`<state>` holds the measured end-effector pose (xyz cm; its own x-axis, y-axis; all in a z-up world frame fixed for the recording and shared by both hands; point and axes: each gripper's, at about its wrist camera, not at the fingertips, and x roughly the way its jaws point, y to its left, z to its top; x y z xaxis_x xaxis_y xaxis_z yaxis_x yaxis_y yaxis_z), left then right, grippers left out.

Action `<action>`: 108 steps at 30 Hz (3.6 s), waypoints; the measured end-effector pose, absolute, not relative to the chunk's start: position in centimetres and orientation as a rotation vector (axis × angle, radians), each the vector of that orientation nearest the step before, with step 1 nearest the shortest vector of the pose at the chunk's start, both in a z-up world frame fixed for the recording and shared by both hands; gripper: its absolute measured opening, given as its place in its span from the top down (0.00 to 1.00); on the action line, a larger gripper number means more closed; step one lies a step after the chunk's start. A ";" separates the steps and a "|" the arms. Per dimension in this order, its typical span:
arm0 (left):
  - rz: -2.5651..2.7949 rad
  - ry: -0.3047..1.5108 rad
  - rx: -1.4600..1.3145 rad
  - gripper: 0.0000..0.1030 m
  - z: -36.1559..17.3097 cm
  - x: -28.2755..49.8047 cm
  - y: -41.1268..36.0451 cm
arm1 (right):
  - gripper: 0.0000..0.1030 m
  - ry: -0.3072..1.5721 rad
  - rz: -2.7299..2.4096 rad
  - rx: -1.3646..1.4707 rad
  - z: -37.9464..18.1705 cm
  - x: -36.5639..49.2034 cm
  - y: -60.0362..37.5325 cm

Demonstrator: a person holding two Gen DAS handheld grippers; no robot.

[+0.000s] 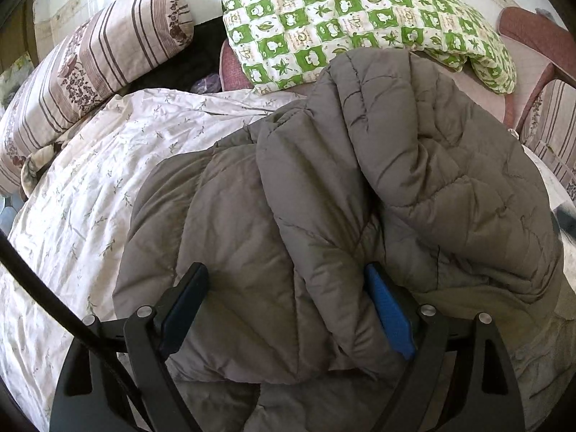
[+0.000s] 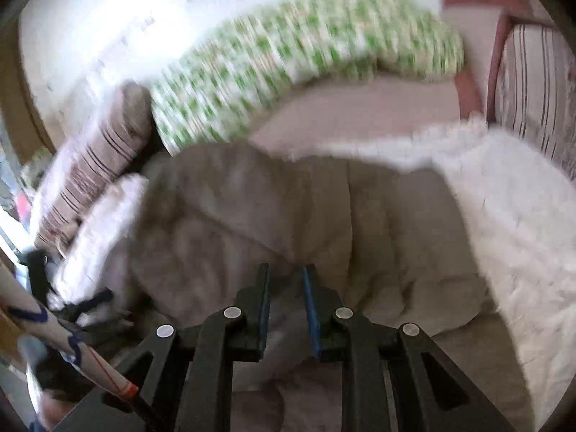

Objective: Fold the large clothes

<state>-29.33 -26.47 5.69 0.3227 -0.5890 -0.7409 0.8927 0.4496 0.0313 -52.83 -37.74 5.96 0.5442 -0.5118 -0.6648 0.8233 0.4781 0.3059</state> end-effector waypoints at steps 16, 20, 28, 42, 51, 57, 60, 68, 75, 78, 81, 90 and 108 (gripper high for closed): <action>-1.023 0.603 0.477 0.14 7.3 -30.4 -24.8 | 0.82 0.569 -0.826 0.674 5.9 -52.4 -38.2; -1.038 0.542 0.436 0.14 8.7 -30.9 -24.0 | 0.82 0.526 -0.799 0.614 7.5 -51.7 -36.9; -1.079 0.552 0.483 0.14 7.4 -32.3 -25.1 | 0.82 0.637 -0.745 0.611 4.7 -49.1 -36.3; -1.069 0.648 0.515 0.14 5.6 -31.4 -25.9 | 0.81 0.683 -0.740 0.620 3.4 -48.7 -36.4; -1.070 0.652 0.509 0.14 5.6 -31.3 -25.9 | 0.81 0.558 -0.733 0.585 6.4 -49.4 -35.7; -1.072 0.653 0.505 0.14 5.7 -31.3 -25.8 | 0.80 0.643 -0.728 0.654 3.5 -48.9 -36.9; -1.071 0.651 0.503 0.14 5.8 -31.2 -25.8 | 0.80 0.602 -0.729 0.630 4.8 -49.2 -36.5; -1.074 0.614 0.475 0.14 6.6 -31.6 -25.2 | 0.77 0.612 -0.735 0.676 3.9 -49.6 -37.2; -1.060 0.624 0.409 0.14 7.2 -30.5 -24.6 | 0.77 0.543 -0.772 0.619 6.1 -50.4 -36.5; -1.049 0.634 0.363 0.14 7.6 -29.7 -24.2 | 0.75 0.533 -0.814 0.623 6.2 -51.0 -37.1; -1.038 0.672 0.365 0.14 7.0 -29.0 -24.4 | 0.74 0.580 -0.807 0.677 4.9 -51.1 -38.0; -1.029 0.739 0.384 0.14 5.9 -28.6 -24.8 | 0.74 0.649 -0.796 0.662 3.8 -50.0 -37.9; -1.073 0.712 0.464 0.14 5.4 -30.3 -25.9 | 0.65 0.677 -0.676 0.605 3.5 -47.6 -35.3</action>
<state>-30.33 -25.94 5.39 0.2924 -0.6267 -0.7223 0.9088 0.4171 0.0060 -47.60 -35.26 3.53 0.5892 -0.3567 -0.7250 0.7246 0.6303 0.2787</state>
